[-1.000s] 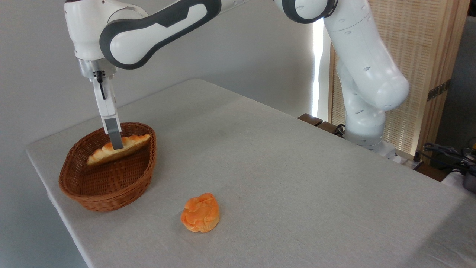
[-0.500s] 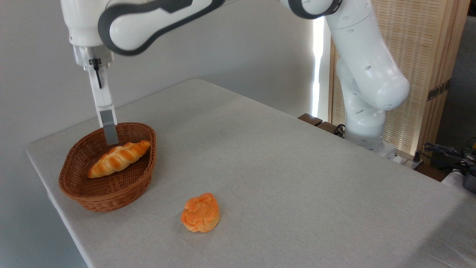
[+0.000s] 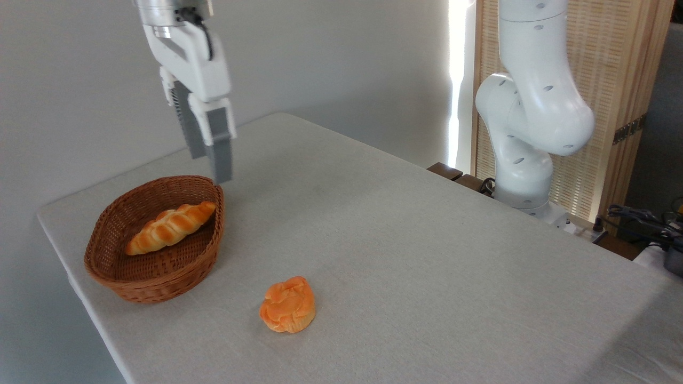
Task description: Put bread into the basket
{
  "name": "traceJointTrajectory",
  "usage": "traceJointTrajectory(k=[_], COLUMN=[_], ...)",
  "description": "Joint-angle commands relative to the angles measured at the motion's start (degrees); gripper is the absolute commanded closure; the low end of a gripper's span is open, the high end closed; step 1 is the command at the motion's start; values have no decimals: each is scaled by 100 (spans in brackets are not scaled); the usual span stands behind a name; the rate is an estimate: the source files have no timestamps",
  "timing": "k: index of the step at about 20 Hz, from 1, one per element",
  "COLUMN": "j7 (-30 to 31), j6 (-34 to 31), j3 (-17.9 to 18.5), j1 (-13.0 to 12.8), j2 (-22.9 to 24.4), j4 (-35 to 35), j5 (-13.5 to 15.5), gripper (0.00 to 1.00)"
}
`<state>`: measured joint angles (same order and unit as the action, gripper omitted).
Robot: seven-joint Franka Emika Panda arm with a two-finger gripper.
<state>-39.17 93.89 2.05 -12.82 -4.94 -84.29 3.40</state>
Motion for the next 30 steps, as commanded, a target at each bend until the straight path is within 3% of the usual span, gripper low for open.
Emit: traceJointTrajectory(k=[1,8,11,14,16,20,30], j7=[-125,-231,-231,-301,-284,-275,-266], j6=[50,15,15,24,15,15,-55], j3=[-12,-56,-56,-292,-310,-319,-275], j1=[288,719,763,1088,1089,1045,1036], j2=[695,907,908,908,899,855,811], j4=[-912,-1178,-1160,-1099,-1099,-1020,-967], j5=[-41,-41,-50,-50,-76,-392,-384], gripper=[0,0,0,0,0,0,0])
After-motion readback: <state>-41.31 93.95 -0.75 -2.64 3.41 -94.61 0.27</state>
